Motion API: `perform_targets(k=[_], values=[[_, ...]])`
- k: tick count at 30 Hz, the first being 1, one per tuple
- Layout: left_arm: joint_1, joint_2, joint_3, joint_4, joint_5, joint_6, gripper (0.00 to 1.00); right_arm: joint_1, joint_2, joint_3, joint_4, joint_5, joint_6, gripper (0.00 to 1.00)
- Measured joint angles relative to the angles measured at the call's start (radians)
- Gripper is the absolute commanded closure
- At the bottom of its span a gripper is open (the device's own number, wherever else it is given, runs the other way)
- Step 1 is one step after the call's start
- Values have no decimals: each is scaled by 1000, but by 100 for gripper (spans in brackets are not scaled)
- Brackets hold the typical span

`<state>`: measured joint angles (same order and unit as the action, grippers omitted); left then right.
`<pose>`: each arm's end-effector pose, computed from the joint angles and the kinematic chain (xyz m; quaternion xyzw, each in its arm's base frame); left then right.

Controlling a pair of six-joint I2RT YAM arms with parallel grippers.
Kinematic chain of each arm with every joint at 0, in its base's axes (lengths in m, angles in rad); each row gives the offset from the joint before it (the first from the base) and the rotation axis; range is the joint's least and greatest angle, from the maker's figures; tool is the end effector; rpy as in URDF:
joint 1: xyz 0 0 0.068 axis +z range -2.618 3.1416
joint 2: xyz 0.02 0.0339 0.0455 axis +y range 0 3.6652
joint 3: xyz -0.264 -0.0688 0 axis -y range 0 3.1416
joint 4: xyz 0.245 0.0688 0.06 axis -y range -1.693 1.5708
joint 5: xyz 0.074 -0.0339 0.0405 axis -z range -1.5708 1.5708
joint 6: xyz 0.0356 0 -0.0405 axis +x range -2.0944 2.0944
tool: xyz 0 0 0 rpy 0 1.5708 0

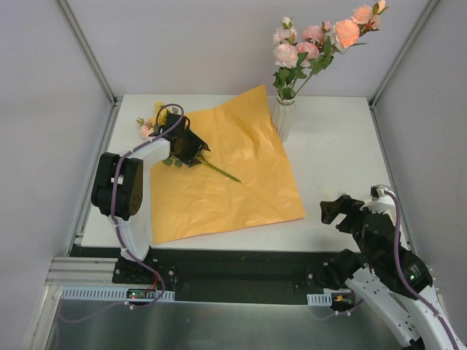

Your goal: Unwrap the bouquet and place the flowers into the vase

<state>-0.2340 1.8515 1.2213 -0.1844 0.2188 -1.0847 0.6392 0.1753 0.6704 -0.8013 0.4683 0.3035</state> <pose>0.3883 -0.1005 0.1922 -0.3445 0.8581 -0.3050 0.2279 0.0481 0.0157 0.2969 0.0041 0.7965 0.0943 0.5972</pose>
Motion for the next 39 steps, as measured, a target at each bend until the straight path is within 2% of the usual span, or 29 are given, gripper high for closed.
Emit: perform_targets(k=[2, 6, 9, 24, 25, 26, 31, 35, 39], values=[[0, 2, 2, 0, -15, -5, 52, 0, -28, -4, -6, 17, 6, 2], [0, 29, 24, 1, -20, -10, 56, 0, -47, -9, -19, 39, 14, 2], [0, 51, 34, 3, -20, -15, 62, 0, -46, -11, -23, 44, 19, 2], [-1, 127, 61, 7, -53, -27, 69, 0, -39, -14, -25, 45, 26, 2], [-1, 132, 61, 7, -55, -29, 71, 0, -37, -14, -25, 45, 26, 2], [-1, 133, 64, 7, -55, -28, 78, 0, -35, -14, -25, 46, 26, 2], [-2, 146, 81, 7, -66, -13, 99, 0, -24, -14, -26, 47, 27, 2], [-9, 135, 93, 6, -75, 27, 100, 0, -14, -14, -26, 48, 30, 2], [-10, 58, 95, -2, -63, 69, 100, 0, 13, -14, -26, 48, 30, 2]])
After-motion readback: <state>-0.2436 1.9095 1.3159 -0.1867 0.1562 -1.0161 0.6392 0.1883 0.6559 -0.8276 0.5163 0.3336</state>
